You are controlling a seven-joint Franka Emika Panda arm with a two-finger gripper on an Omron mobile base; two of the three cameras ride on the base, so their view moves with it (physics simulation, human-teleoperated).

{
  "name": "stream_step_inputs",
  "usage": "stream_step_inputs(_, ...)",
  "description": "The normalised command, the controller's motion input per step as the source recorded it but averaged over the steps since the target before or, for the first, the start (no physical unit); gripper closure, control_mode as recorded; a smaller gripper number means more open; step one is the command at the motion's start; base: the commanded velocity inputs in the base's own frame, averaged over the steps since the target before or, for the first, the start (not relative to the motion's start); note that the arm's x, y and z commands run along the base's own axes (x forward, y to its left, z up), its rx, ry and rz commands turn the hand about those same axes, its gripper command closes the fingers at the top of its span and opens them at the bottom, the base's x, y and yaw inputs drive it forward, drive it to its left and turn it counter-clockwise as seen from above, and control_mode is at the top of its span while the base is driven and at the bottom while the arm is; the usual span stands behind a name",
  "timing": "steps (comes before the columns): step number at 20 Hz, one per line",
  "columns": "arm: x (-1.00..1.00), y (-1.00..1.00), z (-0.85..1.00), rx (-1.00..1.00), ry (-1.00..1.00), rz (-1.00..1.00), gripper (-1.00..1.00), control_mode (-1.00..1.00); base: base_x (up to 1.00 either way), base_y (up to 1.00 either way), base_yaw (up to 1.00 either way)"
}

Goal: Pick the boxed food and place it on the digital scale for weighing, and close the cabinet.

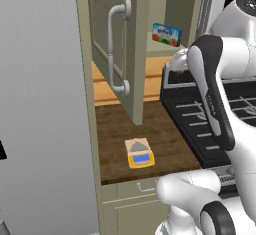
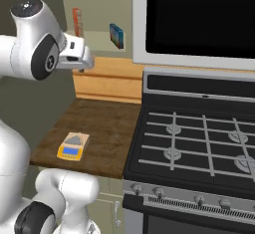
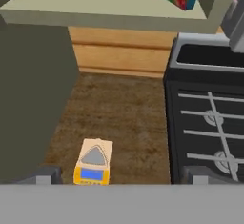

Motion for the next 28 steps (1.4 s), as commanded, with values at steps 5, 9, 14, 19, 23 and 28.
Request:
stream_step_inputs(5, -0.12, 0.00, 0.29, -0.08, -0.26, 0.00, -1.00, -1.00, 0.00, 0.00, 0.00)
stream_step_inputs(9, -0.01, 0.00, 0.11, -0.10, -0.34, 0.02, -1.00, -1.00, 0.00, 0.00, 0.00)
stream_step_inputs(14, 0.00, 0.00, 0.15, -0.09, -0.39, 0.04, -1.00, -1.00, 0.00, 0.00, 0.00)
stream_step_inputs(19, 0.00, 0.00, 0.43, -0.01, -0.24, 0.01, -1.00, -1.00, 0.00, 0.00, 0.00)
stream_step_inputs(23, 0.00, 0.00, 0.56, 0.00, -0.11, 0.01, -1.00, -1.00, 0.00, 0.00, 0.00)
stream_step_inputs(28, 0.00, 0.00, 0.68, -0.01, 0.08, 0.00, -1.00, -1.00, 0.00, 0.00, 0.00)
